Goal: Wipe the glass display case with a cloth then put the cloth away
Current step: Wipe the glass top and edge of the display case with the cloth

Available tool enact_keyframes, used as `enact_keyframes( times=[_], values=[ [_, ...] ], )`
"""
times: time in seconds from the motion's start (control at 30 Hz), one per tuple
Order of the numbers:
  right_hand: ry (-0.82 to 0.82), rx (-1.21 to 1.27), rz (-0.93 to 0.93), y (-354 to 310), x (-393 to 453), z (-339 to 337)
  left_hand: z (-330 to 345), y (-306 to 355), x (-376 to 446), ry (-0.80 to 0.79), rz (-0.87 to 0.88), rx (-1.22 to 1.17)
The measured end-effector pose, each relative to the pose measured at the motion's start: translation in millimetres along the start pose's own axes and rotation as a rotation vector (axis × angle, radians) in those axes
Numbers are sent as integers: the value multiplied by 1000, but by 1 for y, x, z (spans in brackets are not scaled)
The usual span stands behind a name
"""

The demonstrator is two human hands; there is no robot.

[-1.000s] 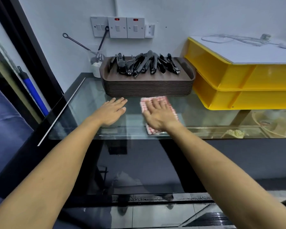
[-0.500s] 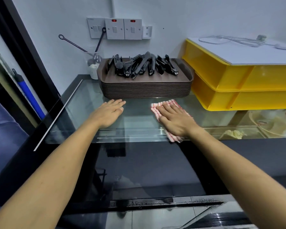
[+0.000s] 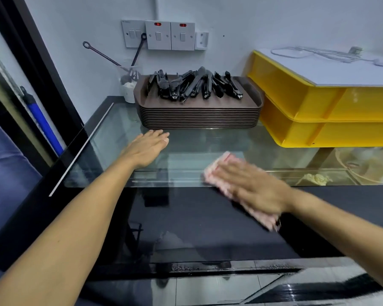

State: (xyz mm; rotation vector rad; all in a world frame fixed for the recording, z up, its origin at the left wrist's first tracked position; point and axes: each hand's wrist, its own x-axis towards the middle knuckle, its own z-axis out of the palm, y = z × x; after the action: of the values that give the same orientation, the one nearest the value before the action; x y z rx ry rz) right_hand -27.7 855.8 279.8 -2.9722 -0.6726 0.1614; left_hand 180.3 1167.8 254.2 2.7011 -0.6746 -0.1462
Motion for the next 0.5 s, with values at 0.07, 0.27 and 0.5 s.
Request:
enact_keyframes(
  times=[0.07,0.27,0.5],
  values=[
    [28,-12,200,36,32,-4,-1,3,-1,4,-4,13],
    [52,17,233,-34,109,2,-1,6,-4,69,-13,33],
    [-36,56,-264,-91,-10,15,-2,7,-11,11,-45,136]
  ],
)
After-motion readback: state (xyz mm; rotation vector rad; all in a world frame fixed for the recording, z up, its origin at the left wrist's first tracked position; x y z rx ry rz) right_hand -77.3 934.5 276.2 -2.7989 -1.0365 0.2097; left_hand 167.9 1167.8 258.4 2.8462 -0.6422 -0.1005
